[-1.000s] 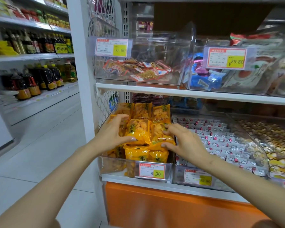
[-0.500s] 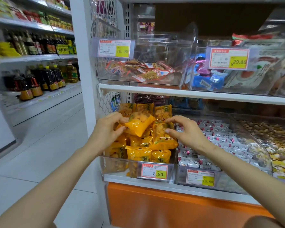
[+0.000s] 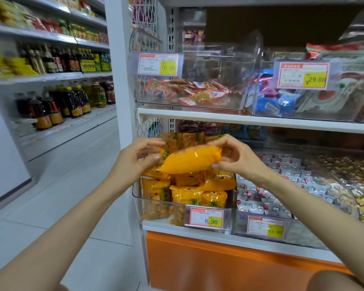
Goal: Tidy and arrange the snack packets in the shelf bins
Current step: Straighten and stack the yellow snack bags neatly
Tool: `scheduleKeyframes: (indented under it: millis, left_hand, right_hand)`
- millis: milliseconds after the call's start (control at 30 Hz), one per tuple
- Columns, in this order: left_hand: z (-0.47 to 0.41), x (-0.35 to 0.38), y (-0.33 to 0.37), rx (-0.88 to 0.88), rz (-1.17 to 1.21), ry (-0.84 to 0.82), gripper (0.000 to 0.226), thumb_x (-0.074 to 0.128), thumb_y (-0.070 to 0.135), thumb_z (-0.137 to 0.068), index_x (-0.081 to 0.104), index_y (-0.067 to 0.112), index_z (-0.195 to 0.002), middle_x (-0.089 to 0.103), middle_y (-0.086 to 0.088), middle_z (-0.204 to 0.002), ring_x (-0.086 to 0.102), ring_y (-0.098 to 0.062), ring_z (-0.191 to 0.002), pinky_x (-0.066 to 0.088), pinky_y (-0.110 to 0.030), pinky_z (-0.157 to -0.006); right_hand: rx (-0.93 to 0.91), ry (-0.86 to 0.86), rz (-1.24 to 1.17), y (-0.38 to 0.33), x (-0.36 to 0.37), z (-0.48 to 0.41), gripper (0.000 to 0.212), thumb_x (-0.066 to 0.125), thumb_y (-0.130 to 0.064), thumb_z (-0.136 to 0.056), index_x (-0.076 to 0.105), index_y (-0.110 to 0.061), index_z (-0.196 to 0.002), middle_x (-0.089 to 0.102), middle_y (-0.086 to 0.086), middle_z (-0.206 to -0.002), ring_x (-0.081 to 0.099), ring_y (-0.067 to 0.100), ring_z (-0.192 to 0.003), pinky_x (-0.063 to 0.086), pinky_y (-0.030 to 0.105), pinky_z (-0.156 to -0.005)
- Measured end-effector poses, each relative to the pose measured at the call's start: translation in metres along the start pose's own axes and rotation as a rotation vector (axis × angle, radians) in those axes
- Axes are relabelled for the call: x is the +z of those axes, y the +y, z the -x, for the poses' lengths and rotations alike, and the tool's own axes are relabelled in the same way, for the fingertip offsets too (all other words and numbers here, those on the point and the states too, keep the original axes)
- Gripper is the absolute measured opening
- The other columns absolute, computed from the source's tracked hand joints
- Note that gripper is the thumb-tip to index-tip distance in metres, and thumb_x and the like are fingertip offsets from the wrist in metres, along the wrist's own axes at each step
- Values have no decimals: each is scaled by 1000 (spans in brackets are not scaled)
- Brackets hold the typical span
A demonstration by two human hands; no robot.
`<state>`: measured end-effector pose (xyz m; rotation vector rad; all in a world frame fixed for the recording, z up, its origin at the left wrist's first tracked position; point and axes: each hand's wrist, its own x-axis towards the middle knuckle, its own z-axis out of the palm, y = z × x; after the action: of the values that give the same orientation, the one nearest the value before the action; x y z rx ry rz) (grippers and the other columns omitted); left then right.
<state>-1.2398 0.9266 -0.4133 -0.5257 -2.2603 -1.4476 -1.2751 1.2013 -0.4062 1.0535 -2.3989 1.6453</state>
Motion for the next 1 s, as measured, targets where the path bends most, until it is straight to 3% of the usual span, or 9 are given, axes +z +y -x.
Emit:
scheduleKeyframes:
  millis: [133,267,433,500,567,733,800,900,1000]
  left_hand:
    - [-2,4,-7,-68,-125,108,26,57,5,-89,60,28,-100,60,1,-115,59,-12,-102,50,-35,-89]
    - [-5,12,-10,-55,-212,46,21,61,7,-87,61,24,-100,59,0,-112,57,-12,-100,49,-36,-91]
    - [-5,28,-19,27,-409,-140,35,66,21,-85,56,27,-117,54,2,-120,52,-13,-110,45,-35,-94]
    - [-5,34,-23,58,-508,-180,47,69,26,-82,52,26,-126,52,3,-124,49,-15,-114,43,-35,-94]
    - [-5,38,-26,108,-620,-207,56,70,27,-81,48,26,-133,49,3,-132,44,-17,-122,38,-37,-100]
    - [-7,46,-28,205,-710,-278,61,64,27,-87,36,29,-142,27,12,-151,26,-11,-138,17,-32,-111]
    - [-9,51,-28,218,-728,-314,64,63,27,-87,32,30,-143,22,12,-153,23,-11,-139,15,-31,-111]
    - [-12,56,-31,208,-822,-371,70,63,26,-87,25,33,-146,16,11,-156,22,-13,-139,16,-33,-111]
    - [-15,59,-33,232,-883,-333,72,64,15,-84,28,31,-145,25,7,-154,33,-19,-134,27,-35,-107]
  right_hand:
    - [-184,237,505,9,12,-1,40,82,-20,-70,57,-20,-102,49,1,-103,52,13,-93,49,24,-75]
    - [-234,380,797,10,32,-9,39,83,-30,-67,57,-11,-87,45,-2,-90,50,14,-76,41,20,-62]
    - [-126,277,761,21,51,-15,26,74,-18,-79,48,-17,-76,50,-4,-81,49,13,-71,39,19,-62]
    - [-71,175,752,24,55,-14,12,70,-17,-82,60,-11,-79,61,1,-83,55,17,-78,47,30,-75]
    - [-85,126,817,25,54,-13,8,70,-21,-82,69,-12,-83,69,1,-83,58,20,-83,43,36,-88]
    - [-93,249,795,12,23,-11,12,66,-31,-85,73,-25,-93,71,-8,-88,53,8,-83,40,34,-86]
    - [-25,195,689,10,1,-9,21,69,-30,-83,70,-26,-104,67,-7,-104,54,9,-98,41,35,-92]
    - [86,-13,566,12,-23,1,47,68,-51,-74,59,-39,-118,55,-12,-126,48,6,-119,37,35,-105]
    - [159,-135,563,17,-22,12,56,63,-61,-66,51,-48,-120,46,-16,-134,42,4,-125,33,36,-108]
